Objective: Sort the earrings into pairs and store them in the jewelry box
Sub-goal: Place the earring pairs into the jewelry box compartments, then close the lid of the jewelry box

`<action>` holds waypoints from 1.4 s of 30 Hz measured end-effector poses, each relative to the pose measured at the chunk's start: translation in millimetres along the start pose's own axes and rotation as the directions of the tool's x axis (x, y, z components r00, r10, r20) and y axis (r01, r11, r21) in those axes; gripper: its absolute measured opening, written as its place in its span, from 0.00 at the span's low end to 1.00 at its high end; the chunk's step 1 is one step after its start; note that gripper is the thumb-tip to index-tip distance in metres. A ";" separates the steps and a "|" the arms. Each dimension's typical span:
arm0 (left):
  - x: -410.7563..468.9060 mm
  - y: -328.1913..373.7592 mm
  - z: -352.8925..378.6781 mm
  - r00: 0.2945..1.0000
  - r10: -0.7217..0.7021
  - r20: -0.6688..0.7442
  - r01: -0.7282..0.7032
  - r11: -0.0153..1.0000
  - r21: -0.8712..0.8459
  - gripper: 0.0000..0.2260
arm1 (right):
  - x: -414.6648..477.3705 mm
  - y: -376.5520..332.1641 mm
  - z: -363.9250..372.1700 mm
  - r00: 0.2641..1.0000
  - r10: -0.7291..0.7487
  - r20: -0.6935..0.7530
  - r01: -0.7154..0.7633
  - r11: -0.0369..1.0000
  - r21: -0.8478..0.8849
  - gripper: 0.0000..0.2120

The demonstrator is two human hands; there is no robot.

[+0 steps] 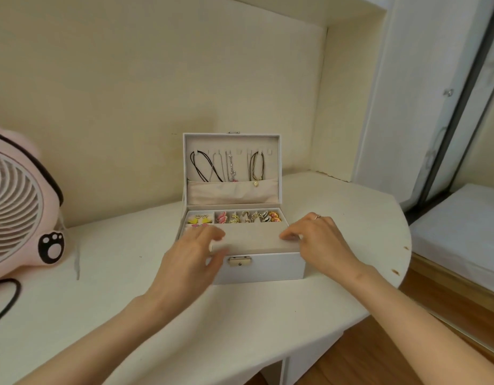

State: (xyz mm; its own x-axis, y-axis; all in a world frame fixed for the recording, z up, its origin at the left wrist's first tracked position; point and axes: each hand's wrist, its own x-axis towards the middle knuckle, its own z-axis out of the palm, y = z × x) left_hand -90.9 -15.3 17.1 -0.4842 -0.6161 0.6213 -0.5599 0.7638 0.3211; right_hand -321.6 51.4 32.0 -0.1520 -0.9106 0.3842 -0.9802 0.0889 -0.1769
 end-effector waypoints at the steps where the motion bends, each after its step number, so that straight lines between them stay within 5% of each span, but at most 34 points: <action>1: 8.9 -4.6 -1.1 0.998 -0.038 -0.047 0.036 0.999 -0.036 0.10 | 4.6 0.7 -2.3 0.996 0.064 -0.063 -0.058 0.993 0.099 0.24; 4: 47.4 -30.7 -0.2 0.958 -0.241 -0.154 0.208 0.957 -0.200 0.13 | 32.0 5.3 -2.8 0.959 0.228 -0.169 -0.137 0.894 0.427 0.20; 8: 104.2 -54.8 -0.6 0.780 -0.624 0.051 0.551 0.646 -0.528 0.14 | 86.2 9.4 2.2 0.910 0.398 0.114 -0.354 0.604 0.714 0.23; 11: 129.8 -61.6 3.2 0.704 -0.649 0.288 0.659 0.447 -0.604 0.21 | 114.5 12.4 4.1 0.872 0.422 0.247 -0.428 0.417 0.802 0.26; 15: 149.4 -64.6 6.1 0.705 -0.605 0.371 0.650 0.341 -0.679 0.24 | 139.5 13.4 0.1 0.884 0.358 0.301 -0.405 0.266 0.875 0.31; 20: 151.8 -75.6 6.7 0.708 -0.610 0.355 0.644 0.352 -0.680 0.25 | 145.9 10.6 -1.2 0.905 0.325 0.275 -0.363 0.256 0.896 0.36; 28: 93.2 -67.0 -16.2 0.844 -0.422 0.331 0.508 0.431 -0.746 0.31 | 74.3 6.4 -8.7 0.939 0.300 0.169 -0.226 0.167 0.960 0.34; 33: 51.8 -66.0 -17.9 0.840 -0.396 0.371 0.517 0.378 -0.768 0.32 | 29.1 2.9 13.5 0.942 0.300 0.151 -0.186 0.091 0.978 0.42; 36: 36.1 -61.0 -18.4 0.865 -0.330 0.378 0.489 0.382 -0.784 0.26 | 12.4 1.5 16.8 0.947 0.267 0.181 -0.213 0.096 0.972 0.36; 39: 22.1 -59.0 -15.0 0.856 -0.331 0.397 0.510 0.422 -0.749 0.21 | 0.5 -1.1 24.2 0.953 0.220 0.206 -0.243 0.160 0.957 0.19; 42: 15.1 -58.6 -9.2 0.827 -0.374 0.421 0.556 0.427 -0.713 0.29 | -1.4 0.7 32.4 0.933 0.304 0.194 -0.258 0.187 0.948 0.25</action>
State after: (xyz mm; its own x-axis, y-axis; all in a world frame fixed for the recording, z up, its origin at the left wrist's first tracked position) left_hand -59.2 -67.7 14.3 -0.4736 -0.8758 0.0929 -0.0289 0.1209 0.9922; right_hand -318.0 39.7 2.0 -0.4151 -0.9006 0.1291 -0.0243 -0.1309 -0.9911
